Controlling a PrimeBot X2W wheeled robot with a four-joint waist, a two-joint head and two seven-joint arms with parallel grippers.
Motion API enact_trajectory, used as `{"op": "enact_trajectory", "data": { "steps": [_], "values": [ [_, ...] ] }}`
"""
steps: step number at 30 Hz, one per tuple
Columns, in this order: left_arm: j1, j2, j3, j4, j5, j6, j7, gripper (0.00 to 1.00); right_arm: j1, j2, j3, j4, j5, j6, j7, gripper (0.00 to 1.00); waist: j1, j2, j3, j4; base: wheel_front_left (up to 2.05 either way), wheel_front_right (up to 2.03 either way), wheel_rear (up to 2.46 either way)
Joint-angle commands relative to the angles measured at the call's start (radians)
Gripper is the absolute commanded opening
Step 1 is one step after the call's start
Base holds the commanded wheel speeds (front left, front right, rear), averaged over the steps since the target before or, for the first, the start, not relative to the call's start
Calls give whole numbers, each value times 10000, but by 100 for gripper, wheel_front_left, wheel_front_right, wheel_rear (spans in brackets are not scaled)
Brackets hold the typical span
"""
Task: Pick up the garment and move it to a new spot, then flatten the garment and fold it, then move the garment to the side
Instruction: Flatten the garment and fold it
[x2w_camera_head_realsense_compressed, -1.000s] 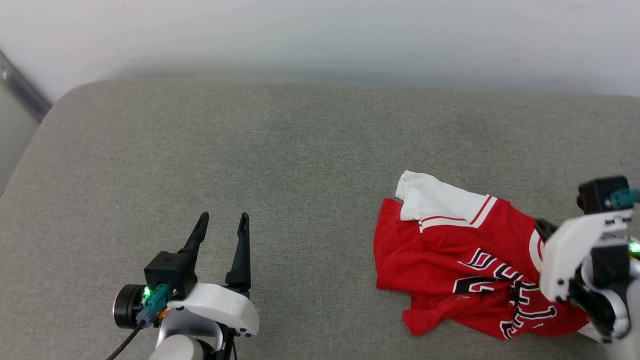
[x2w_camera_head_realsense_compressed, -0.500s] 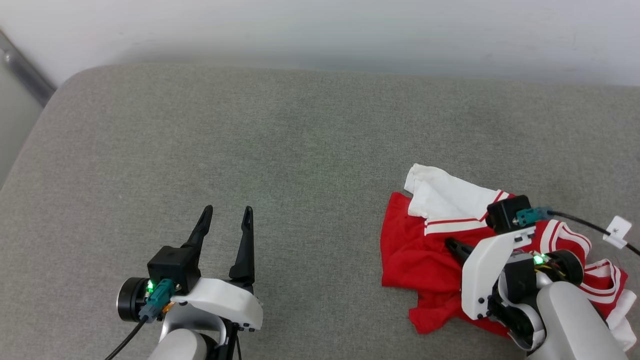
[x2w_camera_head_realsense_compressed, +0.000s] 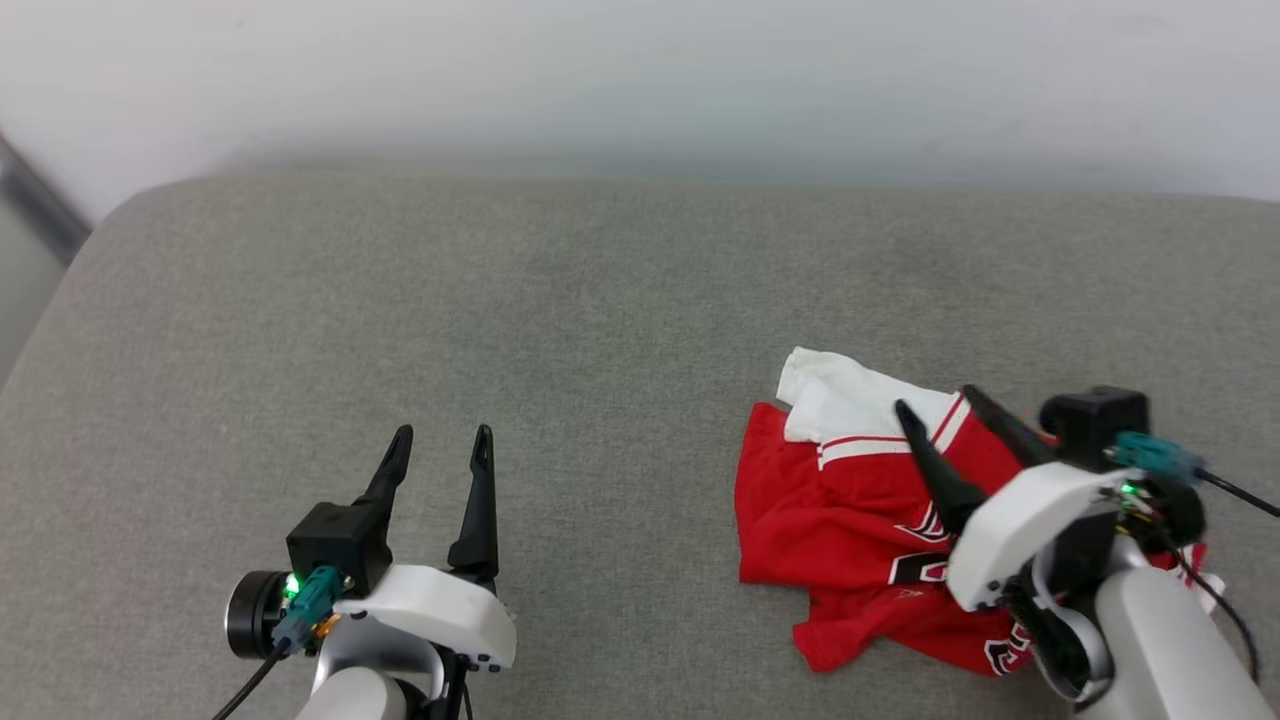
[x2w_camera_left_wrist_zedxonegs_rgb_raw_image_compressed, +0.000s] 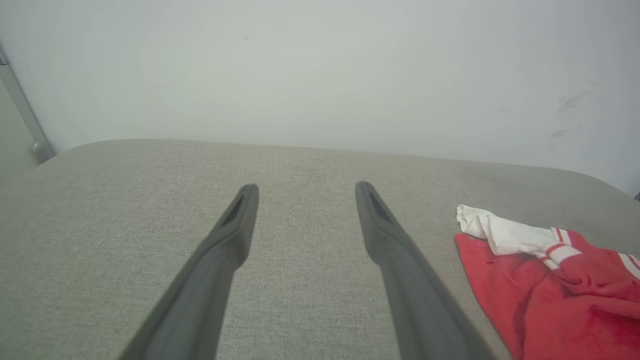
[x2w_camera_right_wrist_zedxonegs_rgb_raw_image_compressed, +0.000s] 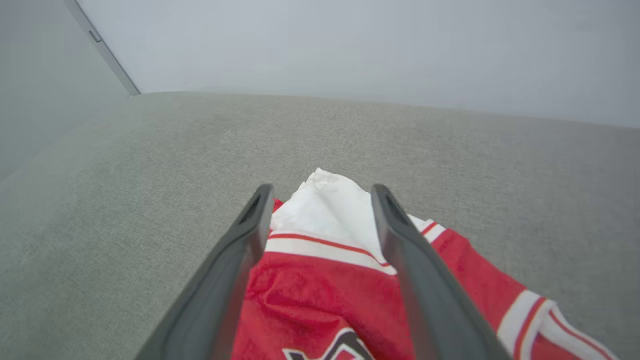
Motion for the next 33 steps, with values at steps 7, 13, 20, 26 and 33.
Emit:
{"op": "enact_trajectory", "data": {
  "steps": [7,13,20,26,33],
  "values": [
    [381,119,42,-182,-46,181,52,100,1076,267,-1943,-1234,-885,-5,-440,100,0,0,-527,-470,0,0,0],
    [539,199,43,-316,-62,270,94,100,2084,470,-3578,-2616,-1476,-5,594,100,0,0,-645,-688,0,0,0],
    [527,228,9,-402,-81,304,112,100,2887,435,-4320,-3513,-1403,-5,2342,100,0,0,-632,-807,0,0,0],
    [371,224,-67,-481,-58,297,145,100,2936,-182,-3920,-3360,-1007,-5,4535,100,0,0,-453,-730,0,0,0],
    [58,193,-172,-446,-14,182,84,100,2111,-1112,-2872,-2779,-525,-5,6017,100,0,0,152,-350,0,0,0]
  ]
}}
